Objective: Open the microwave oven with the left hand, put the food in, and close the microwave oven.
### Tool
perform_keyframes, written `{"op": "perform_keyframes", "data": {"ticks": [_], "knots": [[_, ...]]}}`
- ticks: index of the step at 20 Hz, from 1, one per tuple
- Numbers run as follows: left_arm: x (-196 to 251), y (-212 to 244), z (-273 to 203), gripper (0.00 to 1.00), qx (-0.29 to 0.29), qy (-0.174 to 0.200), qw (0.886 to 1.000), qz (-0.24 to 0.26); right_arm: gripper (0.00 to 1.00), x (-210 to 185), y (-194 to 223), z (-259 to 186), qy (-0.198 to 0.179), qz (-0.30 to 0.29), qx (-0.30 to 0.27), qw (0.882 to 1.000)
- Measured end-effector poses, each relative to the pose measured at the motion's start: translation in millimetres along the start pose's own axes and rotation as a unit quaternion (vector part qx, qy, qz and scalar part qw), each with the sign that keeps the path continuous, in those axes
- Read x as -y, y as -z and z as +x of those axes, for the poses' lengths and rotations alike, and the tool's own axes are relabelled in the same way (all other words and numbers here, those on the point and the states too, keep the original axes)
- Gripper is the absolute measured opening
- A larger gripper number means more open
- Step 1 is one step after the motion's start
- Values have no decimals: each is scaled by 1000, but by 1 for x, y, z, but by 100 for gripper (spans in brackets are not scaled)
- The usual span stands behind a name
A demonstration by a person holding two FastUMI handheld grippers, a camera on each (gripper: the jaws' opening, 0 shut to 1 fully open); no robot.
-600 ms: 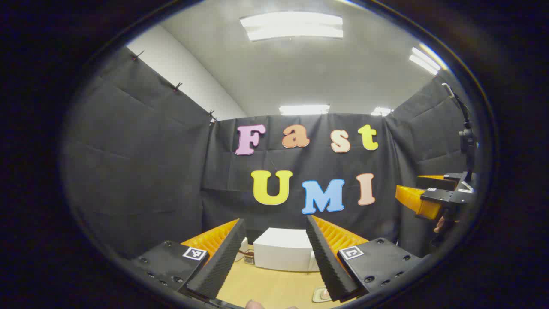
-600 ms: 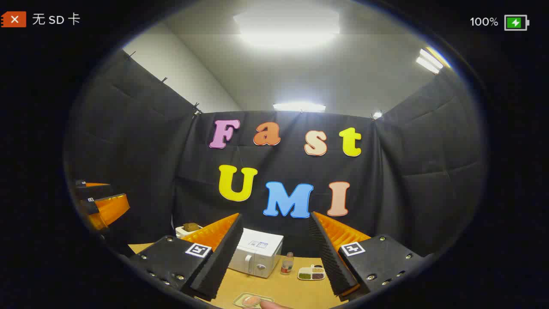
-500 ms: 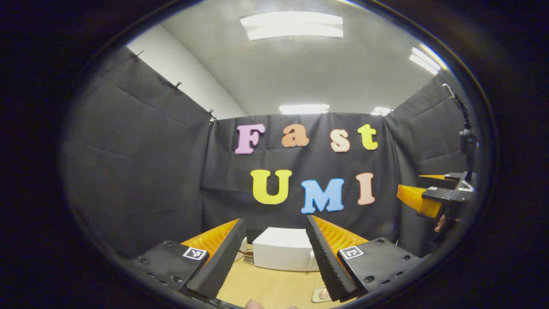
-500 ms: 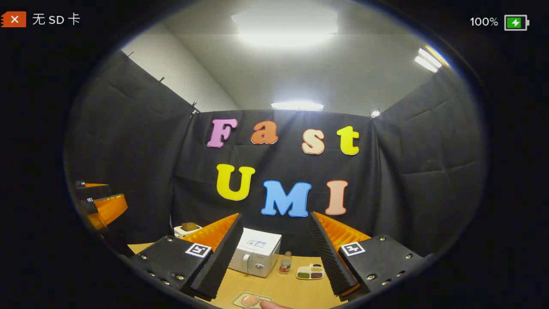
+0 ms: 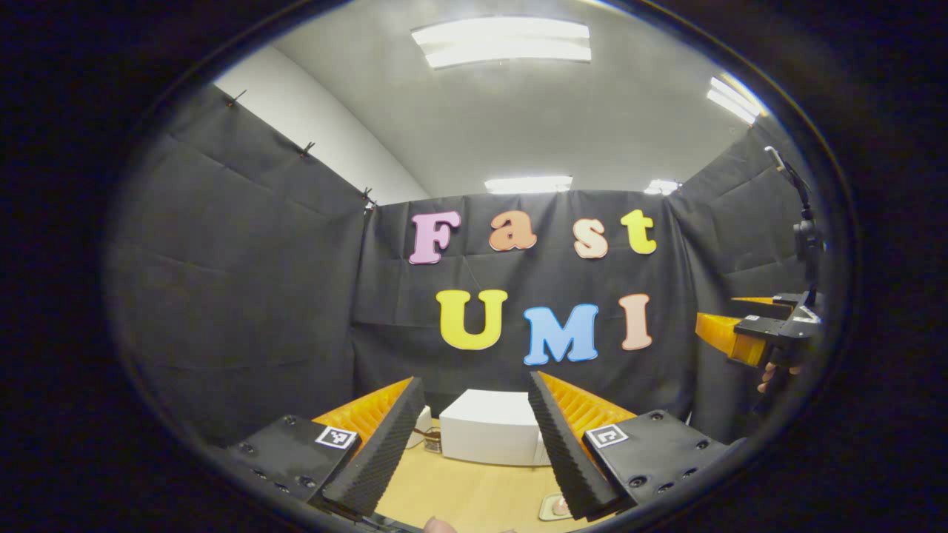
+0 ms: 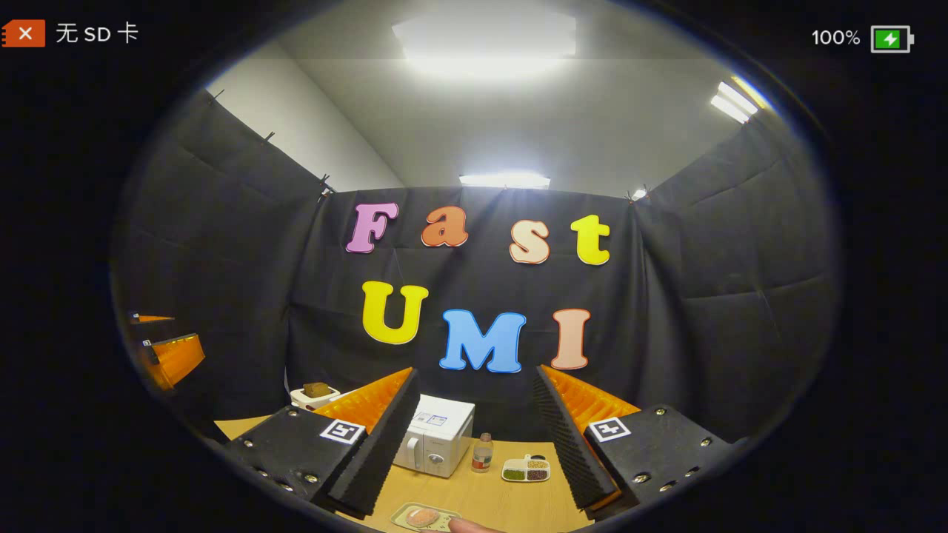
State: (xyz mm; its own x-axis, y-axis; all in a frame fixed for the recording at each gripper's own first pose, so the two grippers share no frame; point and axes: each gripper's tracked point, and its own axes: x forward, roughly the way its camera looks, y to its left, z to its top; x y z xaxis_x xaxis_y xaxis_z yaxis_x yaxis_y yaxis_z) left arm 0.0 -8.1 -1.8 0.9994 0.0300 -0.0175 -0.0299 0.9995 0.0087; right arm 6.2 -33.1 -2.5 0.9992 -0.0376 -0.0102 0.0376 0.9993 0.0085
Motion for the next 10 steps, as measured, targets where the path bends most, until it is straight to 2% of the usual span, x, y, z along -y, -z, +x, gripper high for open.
{"op": "perform_keyframes", "data": {"ticks": [10], "knots": [[44,7,16,94,-17,20,1000,11,94,47,8,7,19,10,-10,1000]]}}
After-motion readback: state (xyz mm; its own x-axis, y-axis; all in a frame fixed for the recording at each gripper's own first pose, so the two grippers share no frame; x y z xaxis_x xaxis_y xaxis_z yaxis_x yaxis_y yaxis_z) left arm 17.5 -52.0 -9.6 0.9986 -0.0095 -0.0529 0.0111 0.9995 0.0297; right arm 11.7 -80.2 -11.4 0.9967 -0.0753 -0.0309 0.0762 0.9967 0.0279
